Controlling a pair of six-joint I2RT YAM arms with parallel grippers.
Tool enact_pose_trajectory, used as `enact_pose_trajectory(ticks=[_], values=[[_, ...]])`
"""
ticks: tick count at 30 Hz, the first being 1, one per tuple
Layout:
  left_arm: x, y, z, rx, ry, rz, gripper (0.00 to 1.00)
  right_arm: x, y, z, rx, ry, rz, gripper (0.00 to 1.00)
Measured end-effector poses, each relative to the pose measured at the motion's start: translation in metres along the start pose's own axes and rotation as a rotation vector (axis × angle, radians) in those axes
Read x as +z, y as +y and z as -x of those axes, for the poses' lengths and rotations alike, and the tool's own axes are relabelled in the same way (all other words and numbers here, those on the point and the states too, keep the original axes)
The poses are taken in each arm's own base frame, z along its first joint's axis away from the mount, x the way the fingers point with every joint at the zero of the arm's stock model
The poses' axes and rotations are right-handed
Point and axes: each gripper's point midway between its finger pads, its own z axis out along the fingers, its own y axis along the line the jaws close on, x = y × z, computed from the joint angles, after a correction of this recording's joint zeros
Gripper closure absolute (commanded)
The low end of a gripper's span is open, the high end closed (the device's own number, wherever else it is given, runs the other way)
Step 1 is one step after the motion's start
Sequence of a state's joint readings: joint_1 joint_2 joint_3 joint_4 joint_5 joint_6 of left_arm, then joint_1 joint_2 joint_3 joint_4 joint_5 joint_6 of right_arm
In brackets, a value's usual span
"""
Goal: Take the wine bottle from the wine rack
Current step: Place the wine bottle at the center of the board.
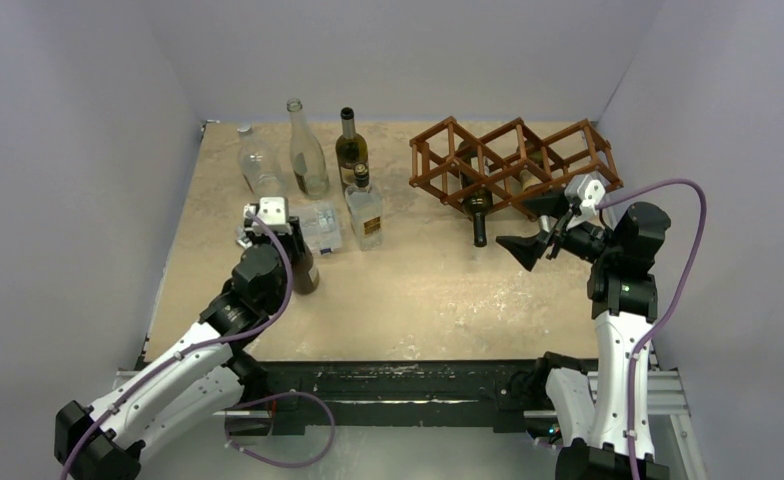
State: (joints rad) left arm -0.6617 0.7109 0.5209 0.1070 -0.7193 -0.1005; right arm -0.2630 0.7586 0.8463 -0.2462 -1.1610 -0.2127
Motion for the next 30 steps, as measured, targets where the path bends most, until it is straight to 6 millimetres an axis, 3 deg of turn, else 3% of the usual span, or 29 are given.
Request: enact_pose_trajectory(ticks=[5,11,17,23,30], values=[[0.004,0.008,0.000,0.007,0.014,0.032,1.00,0.000,0.000,0.000,0.000,0.000,0.000,0.01],[0.005,0.009,0.000,0.010,0.052,0.045,0.53,0.000,0.000,0.000,0.000,0.000,0.000,0.01],[0.001,0.012,0.011,-0.018,0.053,0.046,0.23,0.000,0.000,0.000,0.000,0.000,0.000,0.01],[-0.011,0.012,0.026,-0.080,0.025,0.004,0.13,0.000,0.000,0.000,0.000,0.000,0.000,0.01],[-0.026,0.001,0.039,-0.117,0.024,-0.111,0.09,0.000,0.000,0.000,-0.001,0.000,0.000,0.01]])
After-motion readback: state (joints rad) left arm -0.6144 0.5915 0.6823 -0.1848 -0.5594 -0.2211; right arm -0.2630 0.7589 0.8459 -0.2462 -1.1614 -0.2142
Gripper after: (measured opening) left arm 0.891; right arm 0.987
